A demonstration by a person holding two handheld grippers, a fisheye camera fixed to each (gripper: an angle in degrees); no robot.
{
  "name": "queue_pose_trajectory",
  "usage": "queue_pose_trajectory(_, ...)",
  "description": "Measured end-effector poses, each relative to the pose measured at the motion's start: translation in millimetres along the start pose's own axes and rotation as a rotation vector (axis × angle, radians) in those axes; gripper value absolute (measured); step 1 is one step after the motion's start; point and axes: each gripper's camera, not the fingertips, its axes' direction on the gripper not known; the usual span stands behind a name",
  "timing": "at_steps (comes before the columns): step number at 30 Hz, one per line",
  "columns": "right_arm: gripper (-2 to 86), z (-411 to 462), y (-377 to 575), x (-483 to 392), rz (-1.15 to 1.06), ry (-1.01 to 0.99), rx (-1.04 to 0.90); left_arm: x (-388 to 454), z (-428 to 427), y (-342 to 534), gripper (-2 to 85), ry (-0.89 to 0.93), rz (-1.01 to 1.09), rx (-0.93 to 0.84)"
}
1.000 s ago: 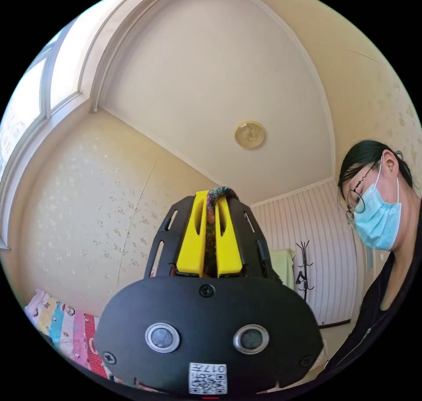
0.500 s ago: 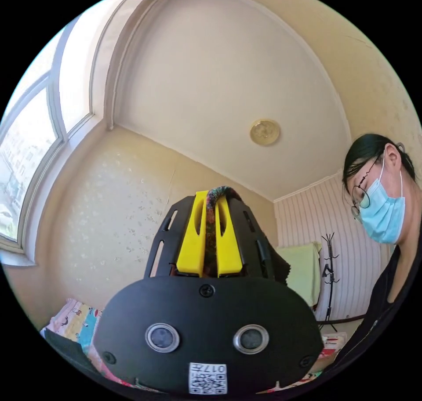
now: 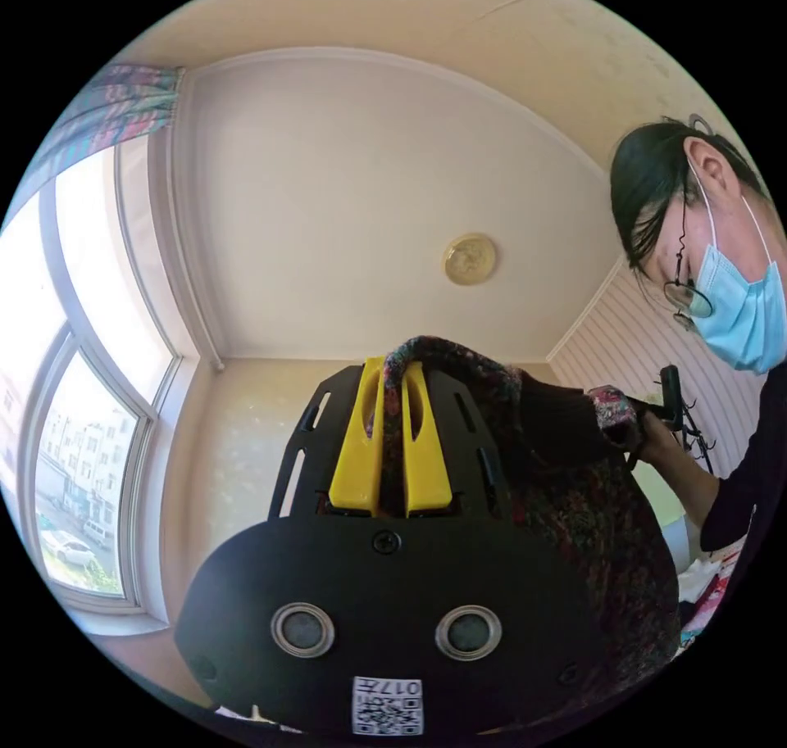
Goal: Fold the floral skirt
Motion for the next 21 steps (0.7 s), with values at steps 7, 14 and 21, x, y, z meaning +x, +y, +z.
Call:
queue_pose_trajectory(7,1.2,9.5,-104.0,27.2,-0.092,0.082,-0.044,36.6,54.1,-71.7,3.3,0.033,0.03,-0.015)
queue_pose_trajectory(14,1.2,80.6,-75.9,76.2,-0.107,0.161,-0.277,64.6,125.2,-42.4,3.8,0.001,0.049,-0.11)
queue_pose_trajectory(21,1.5,243.8,130.3,175.2,0.088,0.041,-0.79,59.7,266.3,165.6,4.0,-0.026,-0.053,-0.467)
